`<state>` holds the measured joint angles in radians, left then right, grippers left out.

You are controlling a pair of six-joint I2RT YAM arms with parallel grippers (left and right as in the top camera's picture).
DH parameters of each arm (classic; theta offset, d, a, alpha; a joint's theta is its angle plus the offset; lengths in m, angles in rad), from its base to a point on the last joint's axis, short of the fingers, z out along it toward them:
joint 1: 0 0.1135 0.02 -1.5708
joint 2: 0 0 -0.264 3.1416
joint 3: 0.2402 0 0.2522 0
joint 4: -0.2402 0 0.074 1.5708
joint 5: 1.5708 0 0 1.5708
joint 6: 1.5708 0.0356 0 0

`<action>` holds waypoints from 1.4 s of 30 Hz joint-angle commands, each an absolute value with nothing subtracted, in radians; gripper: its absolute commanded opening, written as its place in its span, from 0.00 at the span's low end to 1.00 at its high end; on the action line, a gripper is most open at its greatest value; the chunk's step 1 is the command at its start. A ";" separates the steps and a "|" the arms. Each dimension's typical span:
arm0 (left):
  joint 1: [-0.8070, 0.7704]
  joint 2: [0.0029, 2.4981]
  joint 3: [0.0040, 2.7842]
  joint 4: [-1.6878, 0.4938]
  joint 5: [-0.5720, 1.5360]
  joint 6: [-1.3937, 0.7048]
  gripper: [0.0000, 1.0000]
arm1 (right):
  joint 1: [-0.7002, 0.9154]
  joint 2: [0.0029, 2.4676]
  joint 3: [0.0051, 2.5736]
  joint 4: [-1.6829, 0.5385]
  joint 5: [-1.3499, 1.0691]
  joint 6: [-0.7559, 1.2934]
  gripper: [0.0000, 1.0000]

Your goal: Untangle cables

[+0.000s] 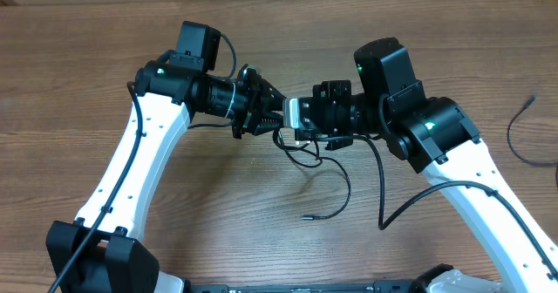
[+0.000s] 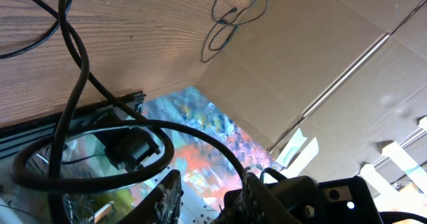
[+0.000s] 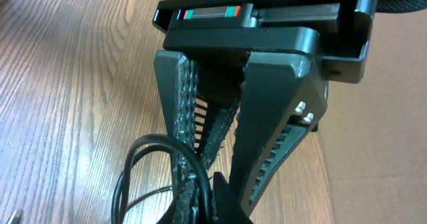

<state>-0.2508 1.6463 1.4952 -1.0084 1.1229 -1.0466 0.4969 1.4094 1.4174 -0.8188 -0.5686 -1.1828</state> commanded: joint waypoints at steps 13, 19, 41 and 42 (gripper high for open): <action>-0.261 1.649 1.508 -1.050 1.148 -0.981 0.29 | 0.452 1.408 1.428 -0.708 -0.524 -1.179 0.04; -0.262 1.649 1.508 -1.051 1.107 -0.953 0.31 | 0.452 1.404 1.428 -0.611 -0.524 -1.071 0.04; -0.237 1.649 1.508 -1.181 0.932 -0.800 0.40 | 0.452 1.374 1.428 -0.473 -0.524 -0.937 0.04; -0.233 1.649 1.508 -1.182 0.935 -0.800 0.41 | 0.452 1.373 1.428 -0.473 -0.524 -0.937 0.04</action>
